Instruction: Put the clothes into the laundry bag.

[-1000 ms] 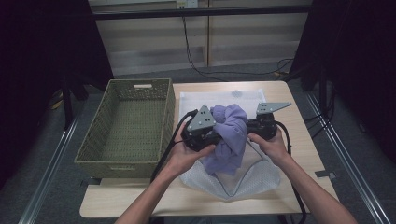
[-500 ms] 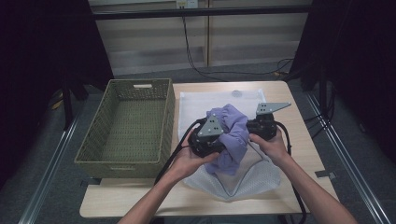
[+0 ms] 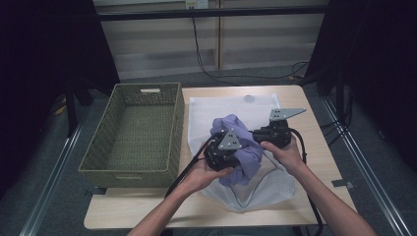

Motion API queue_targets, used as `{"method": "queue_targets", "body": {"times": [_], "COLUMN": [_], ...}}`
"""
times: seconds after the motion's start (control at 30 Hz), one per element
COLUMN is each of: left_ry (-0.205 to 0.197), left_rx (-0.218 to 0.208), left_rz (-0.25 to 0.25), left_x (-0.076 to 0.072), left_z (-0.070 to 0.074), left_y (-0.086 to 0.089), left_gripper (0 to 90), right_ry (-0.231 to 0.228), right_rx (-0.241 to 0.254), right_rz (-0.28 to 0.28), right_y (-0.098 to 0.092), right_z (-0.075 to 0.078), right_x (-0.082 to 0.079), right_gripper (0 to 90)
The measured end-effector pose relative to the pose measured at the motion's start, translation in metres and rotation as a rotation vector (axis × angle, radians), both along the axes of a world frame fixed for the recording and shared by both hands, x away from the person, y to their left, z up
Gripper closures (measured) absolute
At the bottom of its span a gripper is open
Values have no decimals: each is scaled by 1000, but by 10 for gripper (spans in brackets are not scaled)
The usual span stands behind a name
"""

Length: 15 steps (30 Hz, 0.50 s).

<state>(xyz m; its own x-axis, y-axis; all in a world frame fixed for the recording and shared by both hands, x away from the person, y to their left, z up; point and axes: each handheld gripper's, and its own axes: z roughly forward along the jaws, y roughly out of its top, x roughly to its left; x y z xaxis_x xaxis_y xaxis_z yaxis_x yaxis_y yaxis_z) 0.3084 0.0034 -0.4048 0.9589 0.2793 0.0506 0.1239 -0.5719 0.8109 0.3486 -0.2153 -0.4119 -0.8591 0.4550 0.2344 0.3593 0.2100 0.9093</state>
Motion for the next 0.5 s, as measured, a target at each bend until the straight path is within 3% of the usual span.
{"method": "queue_targets", "body": {"times": [0.5], "left_ry": [24], "left_rx": [66], "left_rz": [-42], "left_x": [-6], "left_z": [-20], "left_y": [-15], "left_gripper": [803], "right_ry": [-8], "right_rx": [10], "right_rz": [-3], "right_y": [-1], "right_z": [3], "right_x": [-1], "right_gripper": [888]}}
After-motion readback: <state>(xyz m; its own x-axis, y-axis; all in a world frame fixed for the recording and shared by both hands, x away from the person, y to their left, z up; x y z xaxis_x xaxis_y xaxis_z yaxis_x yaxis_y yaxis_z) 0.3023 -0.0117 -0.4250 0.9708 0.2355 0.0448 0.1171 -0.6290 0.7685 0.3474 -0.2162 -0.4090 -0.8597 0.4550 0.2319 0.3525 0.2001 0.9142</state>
